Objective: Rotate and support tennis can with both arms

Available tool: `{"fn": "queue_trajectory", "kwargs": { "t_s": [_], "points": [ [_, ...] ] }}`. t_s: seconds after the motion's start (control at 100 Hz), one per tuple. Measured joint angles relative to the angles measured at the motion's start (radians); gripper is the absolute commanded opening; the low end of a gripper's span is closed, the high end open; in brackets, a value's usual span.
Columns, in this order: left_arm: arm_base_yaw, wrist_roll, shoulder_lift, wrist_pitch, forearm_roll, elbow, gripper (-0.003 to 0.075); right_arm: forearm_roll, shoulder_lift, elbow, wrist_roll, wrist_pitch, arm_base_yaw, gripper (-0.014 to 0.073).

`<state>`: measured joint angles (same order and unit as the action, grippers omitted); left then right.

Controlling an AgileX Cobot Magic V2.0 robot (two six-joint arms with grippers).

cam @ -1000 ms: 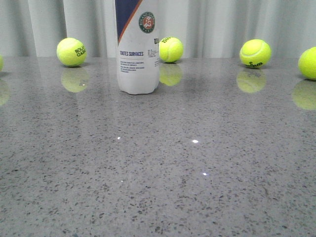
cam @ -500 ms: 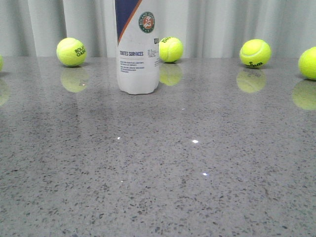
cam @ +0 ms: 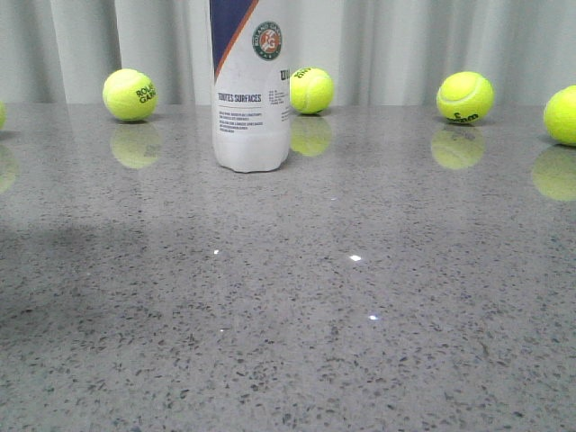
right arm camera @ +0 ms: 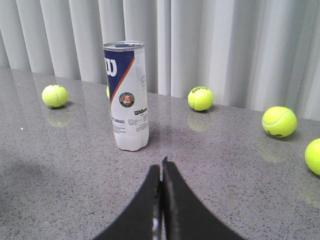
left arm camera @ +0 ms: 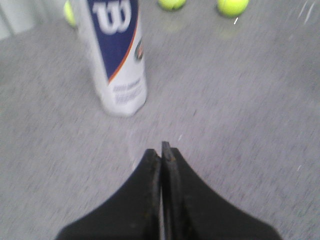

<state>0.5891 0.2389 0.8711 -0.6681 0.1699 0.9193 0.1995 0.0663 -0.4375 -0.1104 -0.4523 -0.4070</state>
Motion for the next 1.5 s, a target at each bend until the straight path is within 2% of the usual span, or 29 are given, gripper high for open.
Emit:
{"fn": "queue_trajectory", "kwargs": {
  "t_s": [0.2,0.45,0.72,0.91,1.12,1.25,1.5],
  "points": [
    [-0.087,0.000,-0.144,0.038,-0.049,-0.130,-0.0019,0.000,0.000,0.000,0.000,0.000,0.000,-0.0060],
    [-0.252,-0.002,-0.274,0.134,-0.109,-0.237,-0.0019,0.000,0.000,0.000,0.000,0.000,0.000,-0.0060],
    [-0.420,-0.200,-0.450,0.352,-0.240,-0.455,-0.0019,0.000,0.000,0.000,0.000,0.000,0.000,-0.0060],
    [-0.507,-0.228,-0.624,0.452,-0.262,-0.682,-0.0019,0.000,0.000,0.000,0.000,0.000,0.000,-0.0060],
    [-0.533,-0.239,-0.796,0.573,-0.262,-0.916,-0.0019,0.000,0.000,0.000,0.000,0.000,0.000,-0.0060],
    [-0.533,-0.239,-0.876,0.553,-0.247,-0.921,-0.0019,-0.001,0.000,0.002,0.000,-0.002,0.000,-0.0060],
    [-0.533,-0.239,-0.877,0.526,-0.240,-0.921,-0.0019,-0.002,0.000,0.002,0.000,-0.002,0.000,-0.0060]
  ]
}}
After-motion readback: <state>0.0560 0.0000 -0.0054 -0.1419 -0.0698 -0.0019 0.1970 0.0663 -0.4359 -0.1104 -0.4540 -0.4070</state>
